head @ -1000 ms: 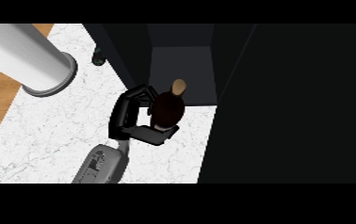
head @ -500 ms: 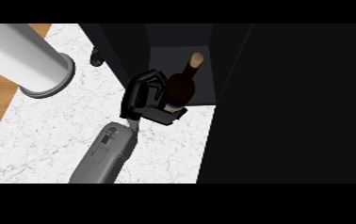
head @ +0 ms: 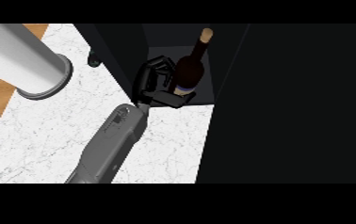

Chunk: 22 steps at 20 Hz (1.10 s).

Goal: Pick up the wine, place it into the cabinet and close the cabinet

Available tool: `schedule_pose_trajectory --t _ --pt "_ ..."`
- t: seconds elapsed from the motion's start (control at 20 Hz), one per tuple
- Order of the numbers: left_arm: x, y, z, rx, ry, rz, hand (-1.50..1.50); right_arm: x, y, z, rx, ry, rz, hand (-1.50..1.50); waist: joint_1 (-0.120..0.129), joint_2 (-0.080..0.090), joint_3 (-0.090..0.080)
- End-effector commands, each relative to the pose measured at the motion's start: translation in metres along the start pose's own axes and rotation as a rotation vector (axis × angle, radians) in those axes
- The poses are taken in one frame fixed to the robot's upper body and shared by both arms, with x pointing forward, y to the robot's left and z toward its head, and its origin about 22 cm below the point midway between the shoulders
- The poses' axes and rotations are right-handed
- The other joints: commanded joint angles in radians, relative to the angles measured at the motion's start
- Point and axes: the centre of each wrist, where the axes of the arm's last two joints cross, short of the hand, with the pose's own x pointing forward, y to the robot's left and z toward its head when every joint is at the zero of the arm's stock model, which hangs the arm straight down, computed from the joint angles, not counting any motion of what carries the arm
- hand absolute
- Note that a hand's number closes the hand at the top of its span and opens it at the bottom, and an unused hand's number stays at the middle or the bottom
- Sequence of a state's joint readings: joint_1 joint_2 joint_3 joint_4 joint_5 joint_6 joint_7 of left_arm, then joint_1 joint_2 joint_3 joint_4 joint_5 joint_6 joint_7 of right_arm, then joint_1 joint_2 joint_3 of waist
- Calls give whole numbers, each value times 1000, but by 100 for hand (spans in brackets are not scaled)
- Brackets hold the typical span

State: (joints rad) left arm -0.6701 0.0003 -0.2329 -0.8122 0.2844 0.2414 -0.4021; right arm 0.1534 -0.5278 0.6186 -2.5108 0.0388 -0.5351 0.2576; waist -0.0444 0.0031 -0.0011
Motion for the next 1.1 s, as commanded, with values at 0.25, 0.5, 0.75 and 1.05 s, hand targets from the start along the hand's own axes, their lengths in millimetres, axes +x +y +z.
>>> schedule_pose_trajectory --t 0.25,0.5,0.75,1.05 --pt "8 2 -37 21 46 -41 150 43 -8 19 24 -42 -129 -150 -3 4 0" --pt "7 -10 -47 70 98 -179 150 32 -3 17 55 -48 -133 -150 -41 14 0" --pt "1 -3 -47 129 127 -99 150 29 -4 19 41 -49 -136 -150 -39 12 0" --pt "3 5 -55 168 146 -88 150 21 -5 20 58 -36 -118 -150 -57 23 1"
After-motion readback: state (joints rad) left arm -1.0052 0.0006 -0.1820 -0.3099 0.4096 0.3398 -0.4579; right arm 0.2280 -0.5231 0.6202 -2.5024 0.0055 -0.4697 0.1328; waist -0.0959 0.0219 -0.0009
